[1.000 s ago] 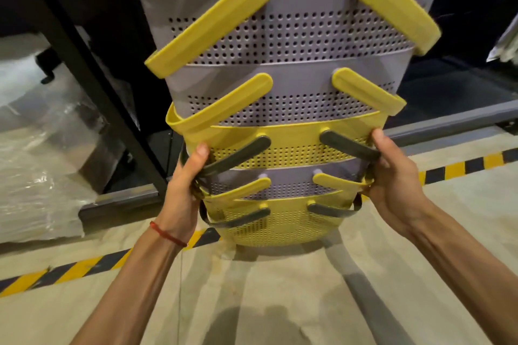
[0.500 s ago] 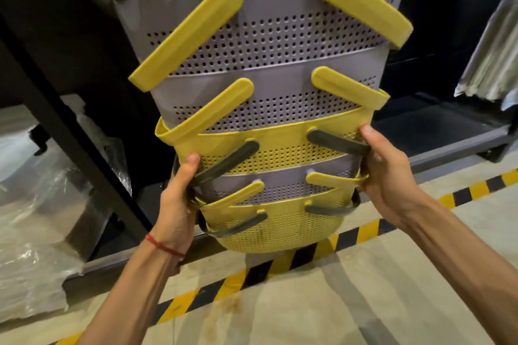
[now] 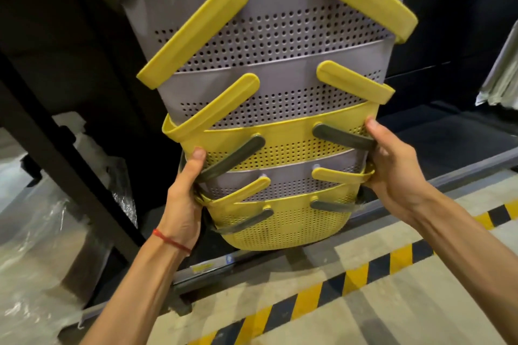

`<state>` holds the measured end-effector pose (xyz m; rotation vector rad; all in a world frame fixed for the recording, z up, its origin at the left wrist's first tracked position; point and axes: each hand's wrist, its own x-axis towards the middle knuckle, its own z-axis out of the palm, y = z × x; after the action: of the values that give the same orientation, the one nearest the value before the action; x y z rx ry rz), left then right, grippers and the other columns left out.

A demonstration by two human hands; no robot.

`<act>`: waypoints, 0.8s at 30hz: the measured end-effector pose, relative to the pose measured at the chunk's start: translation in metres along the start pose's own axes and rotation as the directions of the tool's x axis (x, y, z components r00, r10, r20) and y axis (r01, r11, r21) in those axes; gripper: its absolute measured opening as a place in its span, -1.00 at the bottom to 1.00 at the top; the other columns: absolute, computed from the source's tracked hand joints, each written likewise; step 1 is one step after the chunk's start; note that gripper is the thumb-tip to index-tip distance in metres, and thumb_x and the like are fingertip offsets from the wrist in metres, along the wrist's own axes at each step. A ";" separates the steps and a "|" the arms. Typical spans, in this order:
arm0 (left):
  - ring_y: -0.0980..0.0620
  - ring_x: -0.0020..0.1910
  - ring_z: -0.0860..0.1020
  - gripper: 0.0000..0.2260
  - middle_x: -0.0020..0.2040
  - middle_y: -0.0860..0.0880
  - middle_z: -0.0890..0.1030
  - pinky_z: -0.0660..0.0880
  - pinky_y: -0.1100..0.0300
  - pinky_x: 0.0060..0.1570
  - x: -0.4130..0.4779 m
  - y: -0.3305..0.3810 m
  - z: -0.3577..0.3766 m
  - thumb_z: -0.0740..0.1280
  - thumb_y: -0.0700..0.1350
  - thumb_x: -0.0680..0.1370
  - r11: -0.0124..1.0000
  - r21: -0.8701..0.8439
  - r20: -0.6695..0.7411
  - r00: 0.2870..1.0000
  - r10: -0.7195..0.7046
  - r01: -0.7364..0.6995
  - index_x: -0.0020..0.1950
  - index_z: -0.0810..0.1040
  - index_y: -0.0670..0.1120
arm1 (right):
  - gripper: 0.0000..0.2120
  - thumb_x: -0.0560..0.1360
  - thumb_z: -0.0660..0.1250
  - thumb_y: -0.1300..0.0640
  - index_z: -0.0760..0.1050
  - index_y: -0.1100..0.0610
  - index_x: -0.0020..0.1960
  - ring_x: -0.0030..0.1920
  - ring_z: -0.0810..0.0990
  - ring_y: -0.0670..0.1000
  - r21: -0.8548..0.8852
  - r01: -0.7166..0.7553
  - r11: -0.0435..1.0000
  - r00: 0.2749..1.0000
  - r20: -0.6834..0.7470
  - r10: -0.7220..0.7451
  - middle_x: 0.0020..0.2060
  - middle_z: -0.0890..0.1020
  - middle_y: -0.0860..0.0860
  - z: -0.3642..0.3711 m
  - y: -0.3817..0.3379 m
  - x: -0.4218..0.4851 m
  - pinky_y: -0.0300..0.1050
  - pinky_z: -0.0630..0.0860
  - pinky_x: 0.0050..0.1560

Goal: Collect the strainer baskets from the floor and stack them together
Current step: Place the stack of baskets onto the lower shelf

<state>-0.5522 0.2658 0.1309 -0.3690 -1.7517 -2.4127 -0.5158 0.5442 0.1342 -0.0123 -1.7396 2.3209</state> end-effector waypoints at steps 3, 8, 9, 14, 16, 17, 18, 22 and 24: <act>0.01 0.22 0.59 -0.56 0.21 -0.01 0.64 0.48 0.04 0.20 0.012 -0.002 -0.017 0.32 0.10 0.53 1.000 0.013 0.001 1.000 -0.022 0.022 0.35 0.51 -0.07 | -0.59 0.55 0.22 -0.13 0.58 0.05 0.27 0.15 0.67 0.08 0.011 0.013 1.000 1.000 -0.025 -0.013 0.15 0.69 0.03 0.011 0.007 0.013 0.23 0.57 0.14; 0.01 0.19 0.60 -0.51 0.21 -0.03 0.64 0.56 0.13 0.08 0.030 -0.014 -0.030 0.31 0.06 0.53 1.000 -0.016 -0.032 0.999 -0.023 0.022 0.41 0.46 -0.12 | -0.70 0.51 0.26 -0.13 0.66 -0.01 0.07 -0.03 0.67 -0.01 0.000 0.034 0.999 0.998 -0.058 -0.034 -0.01 0.72 0.01 0.019 0.021 0.035 0.16 0.51 0.08; 0.03 0.15 0.62 -0.53 0.18 -0.01 0.65 0.57 0.17 0.03 0.033 -0.016 -0.029 0.28 0.03 0.53 1.000 -0.018 -0.036 0.999 -0.018 0.018 0.40 0.46 -0.14 | -0.73 0.54 0.27 -0.10 0.65 -0.01 0.09 0.01 0.66 0.01 0.004 0.038 0.999 0.998 -0.051 -0.038 0.04 0.71 0.04 0.020 0.022 0.040 0.22 0.53 0.13; 0.05 0.13 0.62 -0.54 0.14 0.01 0.67 0.56 0.18 0.04 0.052 -0.023 -0.031 0.31 0.01 0.54 1.000 -0.018 -0.095 0.995 -0.013 0.011 0.39 0.46 -0.16 | -0.71 0.57 0.25 -0.10 0.65 0.00 0.13 0.25 0.59 0.24 0.026 0.031 0.999 1.000 -0.002 -0.031 0.19 0.67 0.14 0.020 0.029 0.071 0.43 0.42 0.31; 0.03 0.16 0.61 -0.52 0.17 -0.01 0.65 0.56 0.17 0.04 0.056 -0.029 -0.033 0.31 0.03 0.52 0.999 -0.025 -0.124 0.992 -0.030 0.028 0.40 0.46 -0.15 | -0.73 0.57 0.25 -0.08 0.66 -0.02 0.10 0.27 0.58 0.25 0.042 0.020 0.999 1.000 0.022 -0.021 0.17 0.67 0.13 0.018 0.033 0.083 0.41 0.43 0.31; 0.03 0.16 0.61 -0.52 0.17 0.00 0.65 0.56 0.18 0.03 0.058 -0.033 -0.032 0.29 0.03 0.52 0.999 -0.026 -0.130 0.991 -0.031 0.028 0.40 0.46 -0.14 | -0.72 0.56 0.25 -0.08 0.65 -0.01 0.12 0.25 0.60 0.23 0.037 0.014 0.999 0.999 0.033 -0.015 0.16 0.68 0.13 0.017 0.035 0.089 0.38 0.45 0.30; 0.04 0.16 0.61 -0.52 0.18 0.00 0.65 0.56 0.19 0.02 0.061 -0.037 -0.032 0.29 0.03 0.52 0.999 -0.026 -0.128 0.991 -0.030 0.027 0.40 0.45 -0.14 | -0.72 0.56 0.26 -0.09 0.65 0.00 0.12 0.21 0.62 0.20 0.029 0.004 1.000 0.999 0.046 -0.005 0.15 0.68 0.12 0.015 0.037 0.093 0.34 0.48 0.28; 0.01 0.18 0.61 -0.43 0.20 -0.02 0.64 0.57 0.16 0.05 0.068 -0.058 -0.025 0.38 0.10 0.50 1.000 0.002 -0.138 0.990 -0.011 0.011 0.42 0.42 -0.16 | -0.75 0.52 0.26 -0.10 0.69 -0.08 0.00 0.04 0.67 0.02 0.007 -0.003 1.000 0.997 0.075 0.003 0.02 0.72 -0.01 0.004 0.047 0.110 0.11 0.55 0.05; -0.05 0.22 0.58 -0.24 0.24 -0.06 0.61 0.55 0.08 0.12 0.070 -0.069 -0.021 0.48 0.23 0.36 0.999 0.029 -0.154 0.988 -0.015 0.020 0.42 0.42 -0.16 | -0.75 0.53 0.25 -0.11 0.69 -0.10 0.00 0.07 0.67 0.04 -0.002 -0.002 1.000 0.995 0.102 0.002 0.04 0.72 -0.01 -0.006 0.057 0.117 0.13 0.55 0.05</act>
<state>-0.6395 0.2695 0.0809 -0.1591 -1.7291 -2.3536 -0.6390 0.5578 0.0949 0.1064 -1.7905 2.3595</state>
